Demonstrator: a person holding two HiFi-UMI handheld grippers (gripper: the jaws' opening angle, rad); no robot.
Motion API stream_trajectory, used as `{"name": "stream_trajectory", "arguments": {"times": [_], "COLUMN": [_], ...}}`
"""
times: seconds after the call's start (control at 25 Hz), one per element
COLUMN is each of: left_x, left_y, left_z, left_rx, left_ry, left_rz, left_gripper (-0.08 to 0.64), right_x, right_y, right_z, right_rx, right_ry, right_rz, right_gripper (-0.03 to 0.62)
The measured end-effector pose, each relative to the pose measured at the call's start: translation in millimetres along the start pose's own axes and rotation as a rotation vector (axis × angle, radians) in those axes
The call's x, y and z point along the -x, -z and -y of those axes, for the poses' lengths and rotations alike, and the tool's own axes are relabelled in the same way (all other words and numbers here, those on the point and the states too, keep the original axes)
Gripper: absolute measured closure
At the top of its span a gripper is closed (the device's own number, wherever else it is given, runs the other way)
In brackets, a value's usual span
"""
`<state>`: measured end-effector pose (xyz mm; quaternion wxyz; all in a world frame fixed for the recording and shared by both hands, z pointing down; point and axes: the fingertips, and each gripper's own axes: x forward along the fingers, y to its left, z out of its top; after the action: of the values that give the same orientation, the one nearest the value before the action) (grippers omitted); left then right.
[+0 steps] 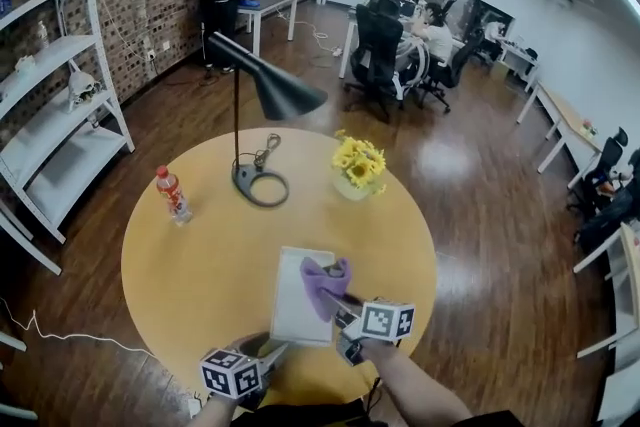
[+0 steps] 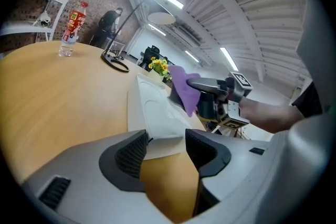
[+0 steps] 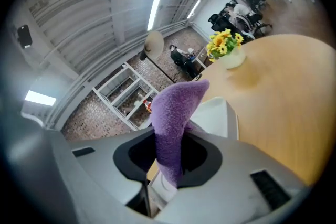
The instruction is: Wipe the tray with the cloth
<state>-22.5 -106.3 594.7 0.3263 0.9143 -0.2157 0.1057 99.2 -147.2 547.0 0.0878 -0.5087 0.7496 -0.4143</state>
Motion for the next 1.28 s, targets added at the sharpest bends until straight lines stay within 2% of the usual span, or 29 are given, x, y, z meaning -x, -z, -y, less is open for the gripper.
{"name": "stream_trajectory", "arguments": {"times": [0.08, 0.2, 0.36, 0.48, 0.56, 0.64, 0.72, 0.8, 0.92, 1.04, 1.12, 1.16, 1.2, 1.28], "left_x": [16.4, 50.4, 83.4, 85.8, 71.9, 50.1, 29.7, 17.2, 12.0, 6.7, 4.4, 4.2, 4.4, 5.9], "left_y": [-8.4, -16.3, -8.7, -6.7, -4.6, -1.1, 3.0, 10.2, 18.0, 16.1, 19.7, 22.6, 24.7, 26.0], "left_z": [-5.5, -25.2, -48.7, -52.0, -41.0, -22.9, -14.9, -16.3, -15.0, -12.9, -11.0, -9.4, -7.9, -6.4], "left_rx": [0.025, 0.045, 0.051, 0.072, 0.082, 0.125, 0.233, 0.351, 0.429, 0.483, 0.523, 0.537, 0.547, 0.559], "left_ry": [0.016, -0.007, -0.065, -0.071, -0.035, 0.013, 0.010, -0.056, -0.188, -0.272, -0.323, -0.351, -0.376, -0.417], "left_rz": [0.048, 0.108, 0.128, 0.138, 0.107, 0.075, 0.078, 0.099, 0.172, 0.280, 0.334, 0.357, 0.382, 0.435], "left_gripper": [0.334, 0.334, 0.334, 0.336, 0.344, 0.351, 0.351, 0.350, 0.350, 0.350, 0.350, 0.350, 0.350, 0.350], "right_x": [-29.1, -74.6, -105.0, -121.4, -135.1, -147.0, -157.5, -166.9, -176.0, -181.8, -180.5, -176.8, -172.4, -163.9], "right_y": [-8.7, -23.1, -56.8, -80.0, -89.6, -91.6, -85.5, -75.0, -54.2, -38.7, -33.1, -29.7, -27.0, -25.8], "right_z": [-1.0, 11.7, 37.8, 49.7, 51.1, 47.5, 43.9, 47.8, 60.9, 61.6, 57.7, 58.2, 62.4, 78.0], "right_rx": [0.127, 0.326, 0.442, 0.558, 0.603, 0.584, 0.546, 0.549, 0.516, 0.371, 0.185, 0.086, 0.026, -0.001], "right_ry": [0.051, 0.159, 0.278, 0.274, 0.228, 0.131, 0.018, -0.064, -0.188, -0.349, -0.419, -0.436, -0.441, -0.438], "right_rz": [-0.064, -0.153, -0.206, -0.244, -0.279, -0.333, -0.417, -0.510, -0.658, -0.782, -0.827, -0.851, -0.875, -0.915], "right_gripper": [0.505, 0.505, 0.505, 0.505, 0.504, 0.504, 0.504, 0.503, 0.503, 0.503, 0.505, 0.505, 0.505, 0.505]}}
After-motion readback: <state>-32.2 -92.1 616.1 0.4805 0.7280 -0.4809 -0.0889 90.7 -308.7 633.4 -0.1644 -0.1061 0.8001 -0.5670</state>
